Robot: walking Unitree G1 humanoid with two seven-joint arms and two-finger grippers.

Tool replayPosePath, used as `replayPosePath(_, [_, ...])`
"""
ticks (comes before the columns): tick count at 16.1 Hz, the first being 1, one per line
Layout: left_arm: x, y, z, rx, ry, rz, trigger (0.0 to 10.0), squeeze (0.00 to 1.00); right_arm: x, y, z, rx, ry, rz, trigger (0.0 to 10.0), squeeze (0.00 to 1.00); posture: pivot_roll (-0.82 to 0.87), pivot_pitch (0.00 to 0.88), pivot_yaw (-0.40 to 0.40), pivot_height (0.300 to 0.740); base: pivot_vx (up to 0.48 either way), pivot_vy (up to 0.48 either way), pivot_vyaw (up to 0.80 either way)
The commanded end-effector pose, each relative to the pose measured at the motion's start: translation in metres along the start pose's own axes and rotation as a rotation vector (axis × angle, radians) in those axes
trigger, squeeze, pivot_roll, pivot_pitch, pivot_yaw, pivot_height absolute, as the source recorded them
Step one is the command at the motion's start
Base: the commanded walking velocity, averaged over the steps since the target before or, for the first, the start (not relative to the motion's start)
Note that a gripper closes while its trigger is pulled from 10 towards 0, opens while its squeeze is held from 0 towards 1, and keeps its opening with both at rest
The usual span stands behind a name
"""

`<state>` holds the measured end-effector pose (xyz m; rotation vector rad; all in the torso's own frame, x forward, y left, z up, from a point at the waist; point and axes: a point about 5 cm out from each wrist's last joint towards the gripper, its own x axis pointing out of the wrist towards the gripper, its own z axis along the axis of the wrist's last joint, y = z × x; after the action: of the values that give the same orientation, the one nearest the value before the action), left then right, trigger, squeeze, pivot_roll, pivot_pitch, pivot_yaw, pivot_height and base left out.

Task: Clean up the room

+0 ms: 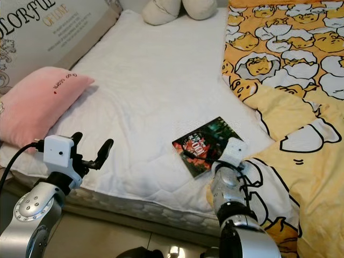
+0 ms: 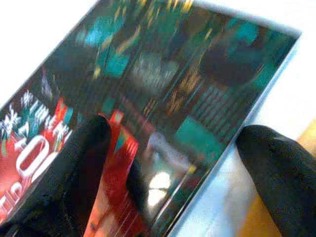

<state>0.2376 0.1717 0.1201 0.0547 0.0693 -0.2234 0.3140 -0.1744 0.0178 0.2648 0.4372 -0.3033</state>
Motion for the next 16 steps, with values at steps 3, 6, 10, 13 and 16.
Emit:
replayPosePath(3, [-0.006,0.007,0.002,0.018,0.008,0.027,10.0,0.00,-0.008,0.009,-0.039,0.161,0.271,0.033,9.4,0.00,0.05,0.073,0.187,0.740,0.000,0.000,0.00])
replayPosePath(6, [-0.006,0.008,0.003,0.020,0.010,0.028,10.0,0.00,-0.006,0.016,-0.033,0.146,0.250,0.071,0.0,0.00,0.05,0.082,0.191,0.740,0.000,0.000,0.00])
replayPosePath(10, [-0.004,0.005,0.003,0.020,0.012,0.017,10.0,0.00,-0.002,0.030,-0.017,0.176,0.205,0.135,0.0,0.00,0.04,0.088,0.198,0.740,0.000,0.000,0.00])
replayPosePath(13, [-0.004,0.003,0.001,0.017,0.018,0.013,10.0,0.00,-0.003,0.042,-0.014,0.260,0.209,0.193,0.0,0.00,0.04,0.093,0.197,0.740,0.000,0.000,0.00])
replayPosePath(16, [-0.002,0.000,-0.001,0.010,0.022,0.006,10.0,0.00,-0.004,0.047,-0.017,0.435,0.275,0.200,0.0,0.00,0.03,0.095,0.195,0.740,0.000,0.000,0.00])
